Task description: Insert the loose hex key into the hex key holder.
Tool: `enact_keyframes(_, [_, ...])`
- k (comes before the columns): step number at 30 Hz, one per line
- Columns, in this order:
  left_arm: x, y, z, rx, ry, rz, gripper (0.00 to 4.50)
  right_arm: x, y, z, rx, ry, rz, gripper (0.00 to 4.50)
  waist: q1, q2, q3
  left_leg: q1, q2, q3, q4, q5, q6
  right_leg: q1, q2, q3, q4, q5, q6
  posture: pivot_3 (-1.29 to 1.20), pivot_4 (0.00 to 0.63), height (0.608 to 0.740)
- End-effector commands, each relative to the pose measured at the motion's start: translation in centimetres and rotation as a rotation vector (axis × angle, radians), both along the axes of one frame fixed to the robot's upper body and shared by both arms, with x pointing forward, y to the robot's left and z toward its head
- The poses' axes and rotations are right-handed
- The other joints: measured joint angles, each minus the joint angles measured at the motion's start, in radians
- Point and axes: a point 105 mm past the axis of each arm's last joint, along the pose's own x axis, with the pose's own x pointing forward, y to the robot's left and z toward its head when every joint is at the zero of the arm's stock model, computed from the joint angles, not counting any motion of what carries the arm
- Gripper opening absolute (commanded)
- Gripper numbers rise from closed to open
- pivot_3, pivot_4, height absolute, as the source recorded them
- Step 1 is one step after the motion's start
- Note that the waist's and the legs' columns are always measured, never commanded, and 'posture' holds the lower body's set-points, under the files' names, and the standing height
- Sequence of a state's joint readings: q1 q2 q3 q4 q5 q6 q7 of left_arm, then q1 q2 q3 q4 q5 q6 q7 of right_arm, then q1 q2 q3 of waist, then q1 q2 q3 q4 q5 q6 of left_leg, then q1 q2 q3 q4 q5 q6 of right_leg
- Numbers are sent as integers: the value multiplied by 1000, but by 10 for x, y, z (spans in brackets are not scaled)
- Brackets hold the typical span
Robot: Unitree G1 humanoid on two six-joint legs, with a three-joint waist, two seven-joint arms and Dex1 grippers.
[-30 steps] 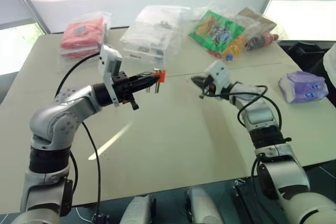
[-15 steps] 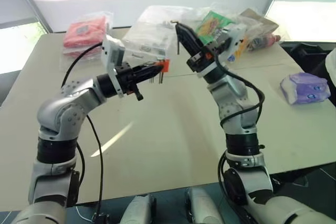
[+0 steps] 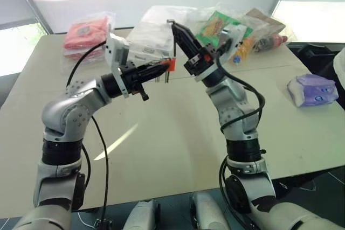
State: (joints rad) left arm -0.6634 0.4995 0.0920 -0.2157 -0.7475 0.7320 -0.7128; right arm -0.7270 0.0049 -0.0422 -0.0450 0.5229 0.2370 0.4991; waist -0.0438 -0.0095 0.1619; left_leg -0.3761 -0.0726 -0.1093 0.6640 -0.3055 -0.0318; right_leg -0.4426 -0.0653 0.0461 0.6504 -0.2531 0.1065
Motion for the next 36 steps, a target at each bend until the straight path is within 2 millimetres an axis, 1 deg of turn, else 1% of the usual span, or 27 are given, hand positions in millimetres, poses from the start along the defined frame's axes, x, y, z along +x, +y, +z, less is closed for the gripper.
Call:
enact_keyframes(1, [-2, 1, 14, -17, -61, 7, 0, -11, 4, 21, 24, -85, 19, 65, 0, 0, 0, 0, 0, 0, 0, 0, 0, 0, 0, 0, 0, 0, 0, 0, 150, 740])
enact_keyframes(12, [0, 4, 18, -32, -73, 24, 0, -11, 4, 14, 11, -67, 6, 65, -1, 0, 0, 0, 0, 0, 0, 0, 0, 0, 0, 0, 0, 0, 0, 0, 150, 740])
enact_keyframes(21, [0, 6, 23, -50, -80, 29, 0, -10, 3, 13, 9, -66, -4, 65, -1, 0, 0, 0, 0, 0, 0, 0, 0, 0, 0, 0, 0, 0, 0, 0, 150, 740])
enact_keyframes(36, [-3, 2, 21, -44, -74, 7, 0, -7, 2, 14, 19, -70, -20, 65, -1, 0, 0, 0, 0, 0, 0, 0, 0, 0, 0, 0, 0, 0, 0, 0, 150, 740])
